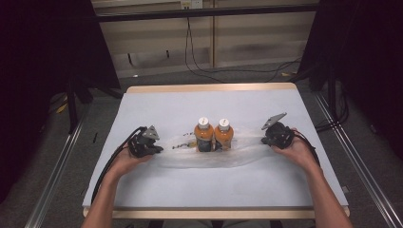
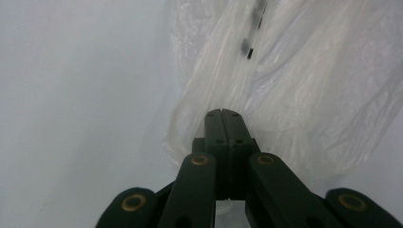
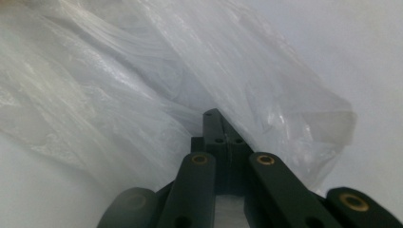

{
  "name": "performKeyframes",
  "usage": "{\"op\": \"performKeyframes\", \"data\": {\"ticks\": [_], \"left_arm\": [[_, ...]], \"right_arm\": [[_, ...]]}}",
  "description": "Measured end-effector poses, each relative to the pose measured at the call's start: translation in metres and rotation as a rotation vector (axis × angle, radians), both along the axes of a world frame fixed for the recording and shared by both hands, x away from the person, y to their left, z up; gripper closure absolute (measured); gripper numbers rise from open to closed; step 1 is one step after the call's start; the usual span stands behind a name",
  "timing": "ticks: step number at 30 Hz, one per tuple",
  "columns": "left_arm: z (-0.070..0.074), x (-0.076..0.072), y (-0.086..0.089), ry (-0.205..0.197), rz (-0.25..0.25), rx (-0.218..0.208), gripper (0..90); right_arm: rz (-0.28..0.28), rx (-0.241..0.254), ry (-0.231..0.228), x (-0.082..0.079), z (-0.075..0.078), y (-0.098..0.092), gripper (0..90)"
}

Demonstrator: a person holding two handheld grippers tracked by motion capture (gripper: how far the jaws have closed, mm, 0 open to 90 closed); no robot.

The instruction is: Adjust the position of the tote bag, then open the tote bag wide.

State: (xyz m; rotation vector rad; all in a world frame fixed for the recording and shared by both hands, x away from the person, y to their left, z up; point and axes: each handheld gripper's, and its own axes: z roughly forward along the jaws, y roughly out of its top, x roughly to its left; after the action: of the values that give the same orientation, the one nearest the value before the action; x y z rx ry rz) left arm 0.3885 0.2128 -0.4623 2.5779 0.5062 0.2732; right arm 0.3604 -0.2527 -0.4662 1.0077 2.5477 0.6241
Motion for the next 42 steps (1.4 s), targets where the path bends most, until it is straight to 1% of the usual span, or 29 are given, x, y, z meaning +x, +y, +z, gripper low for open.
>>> {"op": "performKeyframes", "data": {"ticks": [1,2,4,5,6,7,8,11,13,14,15,18,19,20,21,23,24,25,28,29,31,32,33,35,36,38,40,41,42], "left_arm": [[0.001,-0.001,-0.002,-0.004,-0.004,0.015,90.0],[0.001,-0.001,-0.002,-0.004,-0.004,0.015,90.0],[0.0,-0.001,-0.001,-0.009,-0.001,0.009,90.0],[0.0,-0.001,0.001,0.001,0.008,-0.006,90.0],[-0.001,0.0,0.003,0.002,0.014,-0.022,90.0],[0.0,0.001,0.005,0.006,0.01,-0.008,90.0],[-0.001,0.0,0.005,0.015,0.026,-0.028,90.0],[-0.001,0.002,0.006,0.02,0.023,-0.029,90.0],[-0.002,0.004,0.01,0.046,0.039,-0.074,90.0],[-0.002,0.006,0.011,0.053,0.031,-0.075,90.0],[-0.003,0.006,0.011,0.059,0.039,-0.096,90.0],[-0.002,0.008,0.012,0.066,0.036,-0.105,90.0],[-0.002,0.009,0.012,0.072,0.038,-0.121,90.0],[-0.001,0.01,0.013,0.07,0.023,-0.11,90.0],[0.0,0.01,0.012,0.064,0.028,-0.123,90.0],[0.001,0.009,0.012,0.07,0.053,-0.173,90.0],[0.002,0.007,0.011,0.065,0.075,-0.2,90.0],[0.005,0.008,0.013,0.052,0.058,-0.169,90.0],[0.008,0.006,0.014,0.038,0.066,-0.19,90.0],[0.01,0.005,0.015,0.03,0.07,-0.198,90.0],[0.013,0.003,0.016,0.02,0.088,-0.226,85.5],[0.016,0.002,0.017,0.017,0.086,-0.231,84.9],[0.019,0.001,0.019,0.011,0.094,-0.25,83.1],[0.024,-0.002,0.022,0.018,0.094,-0.293,70.8],[0.027,-0.004,0.022,0.001,0.102,-0.305,65.8],[0.032,-0.005,0.023,-0.01,0.11,-0.319,57.1],[0.035,-0.006,0.023,-0.018,0.132,-0.345,43.7],[0.037,-0.006,0.024,-0.024,0.133,-0.347,40.6],[0.038,-0.006,0.023,-0.025,0.136,-0.368,38.2]], "right_arm": [[-0.009,0.004,0.004,-0.001,0.0,0.0,90.0],[-0.009,0.004,0.004,-0.001,0.0,0.0,90.0],[-0.005,0.007,0.012,-0.004,0.001,-0.002,90.0],[0.005,0.013,0.012,-0.004,0.0,-0.004,90.0],[-0.004,0.017,0.017,-0.005,0.001,-0.004,90.0],[0.006,0.016,0.009,-0.005,0.0,-0.004,90.0],[0.004,0.016,0.009,-0.006,0.0,-0.005,90.0],[0.005,0.019,0.016,-0.006,0.0,-0.005,90.0],[0.002,0.025,0.022,-0.005,0.001,-0.005,90.0],[-0.001,0.03,0.016,-0.005,0.0,-0.005,90.0],[0.002,0.034,0.013,-0.004,0.0,-0.006,90.0],[0.005,0.072,0.013,-0.002,0.0,-0.008,90.0],[0.001,0.084,0.013,-0.002,0.0,-0.008,90.0],[0.002,0.099,0.008,-0.002,0.0,-0.009,90.0],[0.003,0.114,0.004,-0.001,0.001,-0.009,90.0],[-0.002,0.17,-0.002,-0.001,0.004,-0.011,90.0],[0.002,0.188,0.0,-0.002,0.005,-0.012,90.0],[0.008,0.208,-0.009,-0.002,0.006,-0.012,90.0],[0.012,0.229,-0.029,-0.005,0.011,-0.011,90.0],[0.023,0.239,-0.03,-0.006,0.012,-0.01,90.0],[0.021,0.236,-0.041,-0.008,0.015,-0.009,90.0],[0.025,0.253,-0.045,-0.009,0.017,-0.009,90.0],[0.024,0.268,-0.053,-0.01,0.019,-0.009,90.0],[0.04,0.31,-0.066,-0.011,0.023,-0.009,90.0],[0.04,0.322,-0.073,-0.013,0.026,-0.008,90.0],[0.052,0.34,-0.078,-0.015,0.03,-0.005,90.0],[0.063,0.366,-0.085,-0.016,0.034,-0.004,89.9],[0.065,0.377,-0.088,-0.016,0.035,-0.003,88.1],[0.071,0.394,-0.088,-0.015,0.036,-0.002,86.6]]}}
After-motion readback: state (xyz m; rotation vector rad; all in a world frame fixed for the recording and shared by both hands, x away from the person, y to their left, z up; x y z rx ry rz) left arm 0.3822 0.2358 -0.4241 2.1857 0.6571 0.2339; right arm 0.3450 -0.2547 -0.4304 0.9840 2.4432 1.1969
